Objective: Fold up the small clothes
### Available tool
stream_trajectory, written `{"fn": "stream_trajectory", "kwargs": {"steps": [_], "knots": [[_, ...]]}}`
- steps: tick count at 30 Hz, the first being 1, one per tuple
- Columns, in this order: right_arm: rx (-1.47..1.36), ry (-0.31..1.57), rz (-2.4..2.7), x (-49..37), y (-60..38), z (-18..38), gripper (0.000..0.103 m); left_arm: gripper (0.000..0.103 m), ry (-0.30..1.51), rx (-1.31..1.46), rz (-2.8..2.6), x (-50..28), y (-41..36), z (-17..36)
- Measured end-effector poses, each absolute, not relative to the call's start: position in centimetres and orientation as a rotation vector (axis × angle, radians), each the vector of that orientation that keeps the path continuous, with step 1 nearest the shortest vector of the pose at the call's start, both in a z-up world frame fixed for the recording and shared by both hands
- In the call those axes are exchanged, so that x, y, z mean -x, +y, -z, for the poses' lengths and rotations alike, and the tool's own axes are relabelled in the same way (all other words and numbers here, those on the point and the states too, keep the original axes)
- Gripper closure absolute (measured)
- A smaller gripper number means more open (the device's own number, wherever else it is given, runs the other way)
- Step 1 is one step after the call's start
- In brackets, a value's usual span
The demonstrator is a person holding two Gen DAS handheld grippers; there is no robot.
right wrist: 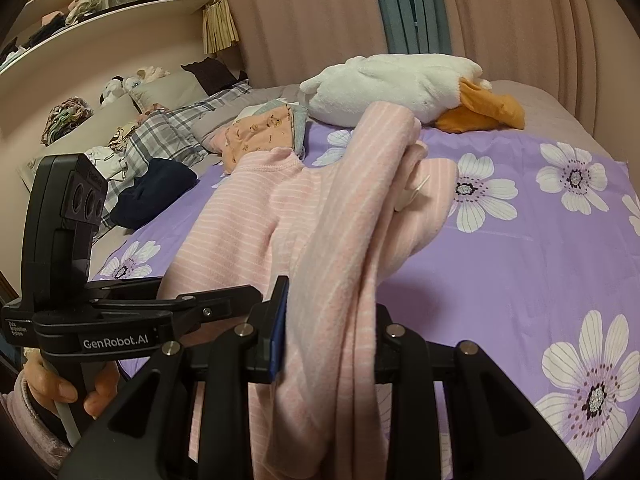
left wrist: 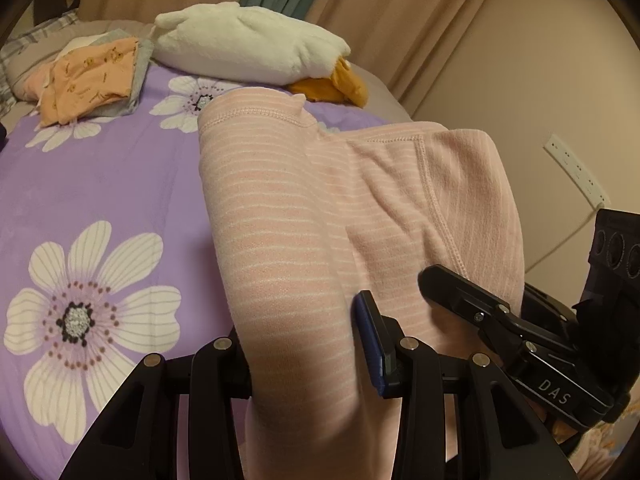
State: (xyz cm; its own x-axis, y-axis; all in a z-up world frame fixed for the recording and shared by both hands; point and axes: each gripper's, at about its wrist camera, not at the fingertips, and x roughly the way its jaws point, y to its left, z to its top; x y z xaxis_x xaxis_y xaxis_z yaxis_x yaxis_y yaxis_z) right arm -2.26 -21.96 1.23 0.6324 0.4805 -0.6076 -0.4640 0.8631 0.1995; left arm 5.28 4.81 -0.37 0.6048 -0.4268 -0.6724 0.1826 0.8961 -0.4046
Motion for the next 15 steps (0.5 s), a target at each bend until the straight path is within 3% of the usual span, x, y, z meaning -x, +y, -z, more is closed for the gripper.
{"fn": "stream_trajectory", "kwargs": {"steps": [15], "knots": [[-0.025, 0.707, -0.528, -0.8, -21.8, -1.2, 0.074, 0.063, 0.862, 0.290, 0.367, -6.9, 4.6, 0.4]]}}
